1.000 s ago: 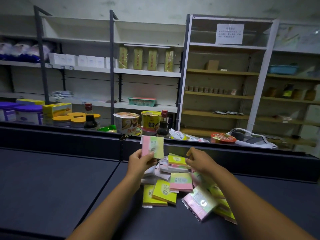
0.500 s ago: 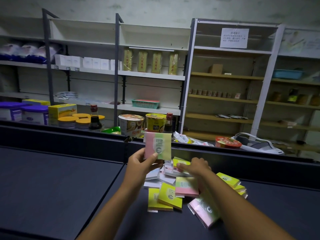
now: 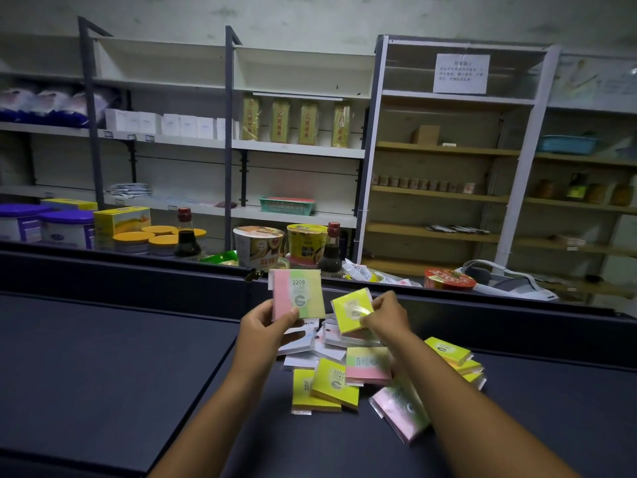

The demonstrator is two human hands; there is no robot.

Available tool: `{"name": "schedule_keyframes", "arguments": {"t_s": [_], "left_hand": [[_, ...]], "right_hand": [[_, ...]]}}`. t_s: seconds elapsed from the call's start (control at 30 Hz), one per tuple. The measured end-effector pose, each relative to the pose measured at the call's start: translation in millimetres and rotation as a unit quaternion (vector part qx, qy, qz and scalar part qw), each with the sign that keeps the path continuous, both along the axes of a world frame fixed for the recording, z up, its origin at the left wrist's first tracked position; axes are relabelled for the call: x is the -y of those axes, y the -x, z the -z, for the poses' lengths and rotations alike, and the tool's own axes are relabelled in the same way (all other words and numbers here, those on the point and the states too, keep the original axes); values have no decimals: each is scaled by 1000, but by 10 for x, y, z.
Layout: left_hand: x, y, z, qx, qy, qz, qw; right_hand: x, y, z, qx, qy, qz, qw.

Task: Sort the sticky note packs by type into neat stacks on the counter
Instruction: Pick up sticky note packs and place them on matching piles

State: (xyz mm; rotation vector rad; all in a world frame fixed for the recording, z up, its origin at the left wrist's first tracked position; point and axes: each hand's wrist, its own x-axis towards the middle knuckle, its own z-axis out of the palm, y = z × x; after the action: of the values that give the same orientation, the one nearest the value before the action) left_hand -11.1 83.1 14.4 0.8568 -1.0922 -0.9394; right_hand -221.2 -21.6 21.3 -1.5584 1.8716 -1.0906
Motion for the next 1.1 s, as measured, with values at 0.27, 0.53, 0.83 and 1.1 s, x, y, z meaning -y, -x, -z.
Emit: {"name": "schedule_keyframes", "arguments": {"t_s": [0.27,0.53,0.83,1.1], "left_hand": [[-426,-17,2,-39,30,-67,997],[-1161,108,-32,-34,59,-111,991],[-1682,-155,-55,-22,57,-151,987],[-2004,-947,-133,10,81,-174,981]], "right_hand": [[-793,49,71,228,155,-66,959],[-1804,202,103,309,207,-141,917],[-2271,-61,-66,284,226,-212,907],[-2411,-875,-127,281,235,-253,896]]}}
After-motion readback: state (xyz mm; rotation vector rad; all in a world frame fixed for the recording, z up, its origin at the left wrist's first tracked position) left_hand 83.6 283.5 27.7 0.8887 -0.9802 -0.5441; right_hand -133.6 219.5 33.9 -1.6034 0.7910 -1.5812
